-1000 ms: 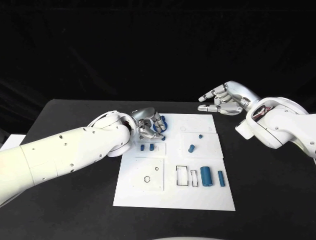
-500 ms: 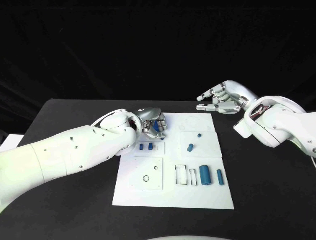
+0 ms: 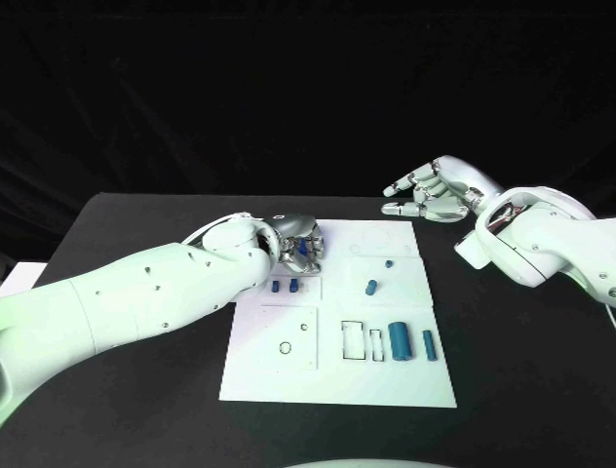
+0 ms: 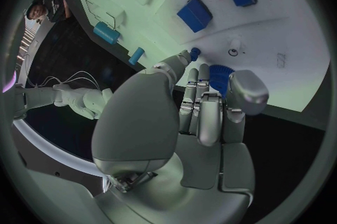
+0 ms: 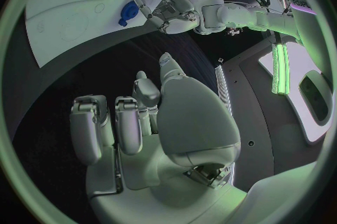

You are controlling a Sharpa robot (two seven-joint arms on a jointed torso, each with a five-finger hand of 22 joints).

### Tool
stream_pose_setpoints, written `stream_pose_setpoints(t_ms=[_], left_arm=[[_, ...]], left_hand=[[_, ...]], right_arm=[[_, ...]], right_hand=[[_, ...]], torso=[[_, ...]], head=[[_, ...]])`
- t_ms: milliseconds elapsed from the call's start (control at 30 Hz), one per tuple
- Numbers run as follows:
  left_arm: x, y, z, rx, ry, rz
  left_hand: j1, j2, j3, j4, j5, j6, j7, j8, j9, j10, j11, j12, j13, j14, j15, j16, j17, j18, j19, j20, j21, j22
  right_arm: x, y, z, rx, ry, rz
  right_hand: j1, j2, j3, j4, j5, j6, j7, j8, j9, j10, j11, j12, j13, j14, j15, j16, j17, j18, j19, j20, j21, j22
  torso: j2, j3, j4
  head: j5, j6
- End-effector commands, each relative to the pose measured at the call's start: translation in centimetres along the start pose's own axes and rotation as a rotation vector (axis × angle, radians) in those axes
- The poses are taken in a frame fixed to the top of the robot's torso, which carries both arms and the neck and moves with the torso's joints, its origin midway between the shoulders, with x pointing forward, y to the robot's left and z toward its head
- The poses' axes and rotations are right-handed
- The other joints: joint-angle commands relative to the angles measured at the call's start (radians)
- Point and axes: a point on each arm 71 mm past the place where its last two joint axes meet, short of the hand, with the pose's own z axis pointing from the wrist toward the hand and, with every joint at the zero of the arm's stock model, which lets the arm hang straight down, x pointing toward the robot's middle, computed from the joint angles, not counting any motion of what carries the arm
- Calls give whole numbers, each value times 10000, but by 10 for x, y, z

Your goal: Assemble the parts on the task board

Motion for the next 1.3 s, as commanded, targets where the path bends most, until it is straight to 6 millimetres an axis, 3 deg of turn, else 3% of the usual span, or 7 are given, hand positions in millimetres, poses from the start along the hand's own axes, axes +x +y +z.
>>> stream_pose_setpoints(t_ms=[33, 967, 1300], left_arm=[[4, 0, 2, -159, 437, 211], [14, -4, 9, -181, 757, 193], [14, -3, 9, -212, 748, 270]], left_hand=[[-39, 42, 66, 0, -24, 97, -6, -56, -16, 71, 1, -67, -21, 523, -63, -40, 65, -103, 192, -55, -53, -11], [19, 200, 310, -149, 10, 389, -37, -208, -89, 445, -45, -282, -208, 546, -101, 22, 57, -113, 212, -82, 27, 92], [390, 664, 946, -644, 19, 1076, -108, -178, -59, 1181, -188, -391, -242, 584, -225, 183, 224, -164, 245, -179, 327, 429]], right_arm=[[2, 2, 0, -114, 149, 0], [3, 3, 1, -148, 201, 17], [3, 3, 1, -146, 207, 17]], right_hand=[[-67, 51, -39, 4, 34, -67, 3, 29, 7, -83, -3, -31, -10, 824, 52, -50, 1814, 108, 493, 45, -52, 1612], [-50, 65, -52, 5, 51, -66, 1, 31, 8, -79, -4, -21, -10, 828, 51, -43, 1826, 105, 501, 44, -45, 1625], [-44, 74, -60, 7, 58, -61, 0, 33, 9, -76, -5, -13, -9, 828, 51, -45, 1824, 104, 504, 44, -44, 1629]], torso=[[-2, 0, 9], [-9, -1, 5], [-5, 4, 4]], head=[[5, -18], [12, -49], [22, -48]])
